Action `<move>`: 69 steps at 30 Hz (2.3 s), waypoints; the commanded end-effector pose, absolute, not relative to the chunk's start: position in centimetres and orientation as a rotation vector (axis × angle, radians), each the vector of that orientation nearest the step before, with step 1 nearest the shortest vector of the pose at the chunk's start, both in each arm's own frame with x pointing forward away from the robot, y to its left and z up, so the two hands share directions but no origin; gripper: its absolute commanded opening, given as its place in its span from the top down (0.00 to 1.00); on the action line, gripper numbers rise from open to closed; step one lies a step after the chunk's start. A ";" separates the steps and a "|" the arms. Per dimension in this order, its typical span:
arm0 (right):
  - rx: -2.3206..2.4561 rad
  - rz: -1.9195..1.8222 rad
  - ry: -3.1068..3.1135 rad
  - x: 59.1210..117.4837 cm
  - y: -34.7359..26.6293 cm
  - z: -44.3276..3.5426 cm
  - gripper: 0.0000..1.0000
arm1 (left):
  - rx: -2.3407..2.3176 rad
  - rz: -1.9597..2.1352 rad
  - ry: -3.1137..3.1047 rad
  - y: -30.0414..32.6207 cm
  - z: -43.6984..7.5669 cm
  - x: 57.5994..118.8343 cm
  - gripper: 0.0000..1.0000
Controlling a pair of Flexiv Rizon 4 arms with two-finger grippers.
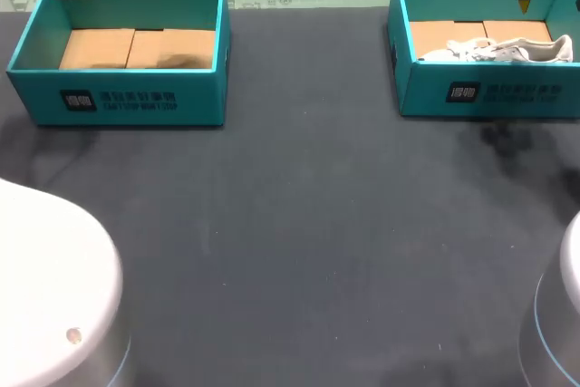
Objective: Take the shoe out of the shoebox, open the shoe tongue, remove and reinsert the insole, then place the shoe into the shoebox
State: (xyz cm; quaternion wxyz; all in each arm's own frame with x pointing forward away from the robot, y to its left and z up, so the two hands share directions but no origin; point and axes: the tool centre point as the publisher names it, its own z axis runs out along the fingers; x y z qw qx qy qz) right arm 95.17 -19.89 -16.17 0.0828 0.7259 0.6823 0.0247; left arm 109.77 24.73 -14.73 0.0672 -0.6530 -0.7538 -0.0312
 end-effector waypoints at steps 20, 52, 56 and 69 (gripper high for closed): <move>2.168 0.073 2.036 95.1 -19.9 -16.2 0.00 | -2.232 -0.453 -2.263 20.9 -12.1 92.5 1.00; 2.168 0.073 2.036 95.1 -19.9 -16.2 0.00 | -2.297 -0.434 -2.064 11.2 -18.3 75.4 1.00; 2.168 0.073 2.036 95.1 -19.9 -16.2 0.00 | -2.318 -0.404 -1.977 9.1 -20.7 73.0 1.00; 2.168 0.073 2.036 95.1 -19.9 -16.2 0.00 | -2.316 -0.298 -1.912 4.6 -24.8 69.6 1.00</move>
